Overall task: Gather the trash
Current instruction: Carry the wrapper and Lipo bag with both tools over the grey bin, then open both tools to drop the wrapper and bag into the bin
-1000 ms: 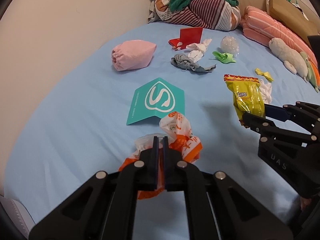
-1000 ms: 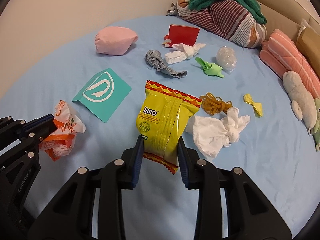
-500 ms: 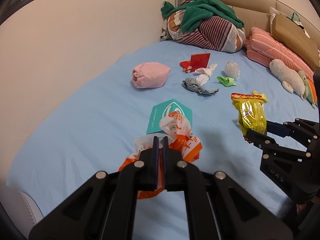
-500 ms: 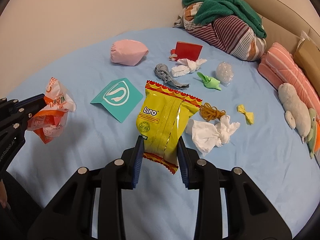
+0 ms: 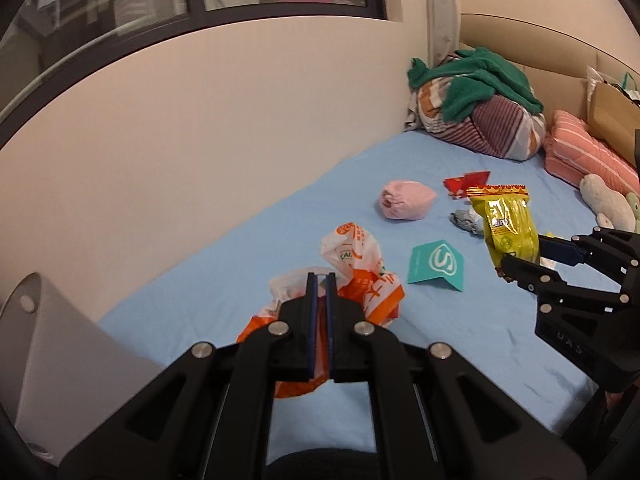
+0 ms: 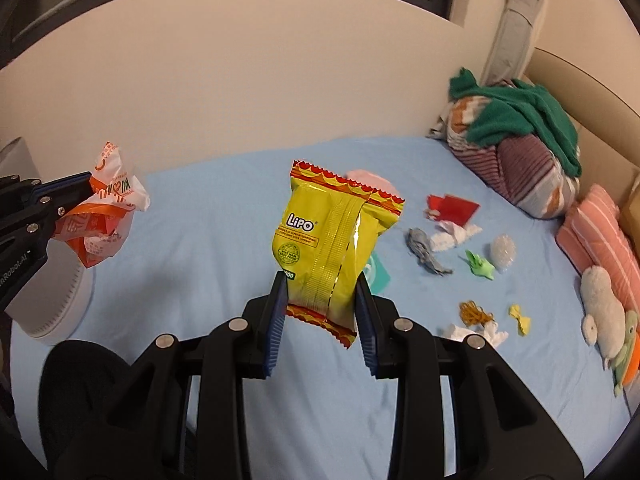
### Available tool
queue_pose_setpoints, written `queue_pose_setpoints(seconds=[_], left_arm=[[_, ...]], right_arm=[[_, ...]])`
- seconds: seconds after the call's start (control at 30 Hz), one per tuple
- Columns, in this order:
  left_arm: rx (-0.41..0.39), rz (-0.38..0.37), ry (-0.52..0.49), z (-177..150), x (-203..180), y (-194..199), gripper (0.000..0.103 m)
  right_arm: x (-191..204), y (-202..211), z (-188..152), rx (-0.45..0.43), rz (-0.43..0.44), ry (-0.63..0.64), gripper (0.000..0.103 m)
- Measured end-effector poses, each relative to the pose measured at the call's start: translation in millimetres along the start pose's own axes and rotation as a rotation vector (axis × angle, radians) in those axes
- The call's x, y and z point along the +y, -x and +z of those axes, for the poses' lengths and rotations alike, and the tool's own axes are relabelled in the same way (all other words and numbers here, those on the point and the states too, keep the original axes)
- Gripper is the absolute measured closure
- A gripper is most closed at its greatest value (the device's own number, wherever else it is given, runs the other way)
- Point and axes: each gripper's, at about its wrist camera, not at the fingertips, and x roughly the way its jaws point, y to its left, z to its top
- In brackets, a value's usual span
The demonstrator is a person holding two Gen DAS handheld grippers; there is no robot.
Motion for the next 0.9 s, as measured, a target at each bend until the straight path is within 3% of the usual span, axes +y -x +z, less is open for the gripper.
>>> queue_pose_setpoints(seconds=[0.43,0.63,0.9], left_arm=[[-0.041,0.345,0.193,-7.1,150.9,127.0,0.099],[-0.026,0.472,0.266,-18.9,202.7,163.8,0.099],[0.009,0.52,0.341,-30.3,242.8,167.2,0.099]], right_arm=[[182.9,65.8,81.3,-0.118,0.425,0.347,0.072],[244.5,80.7,106.7,-0.144,0.539,0.473,0.072],[301.7,78.9,128.9,-0.141,0.608,0.577,0.072]])
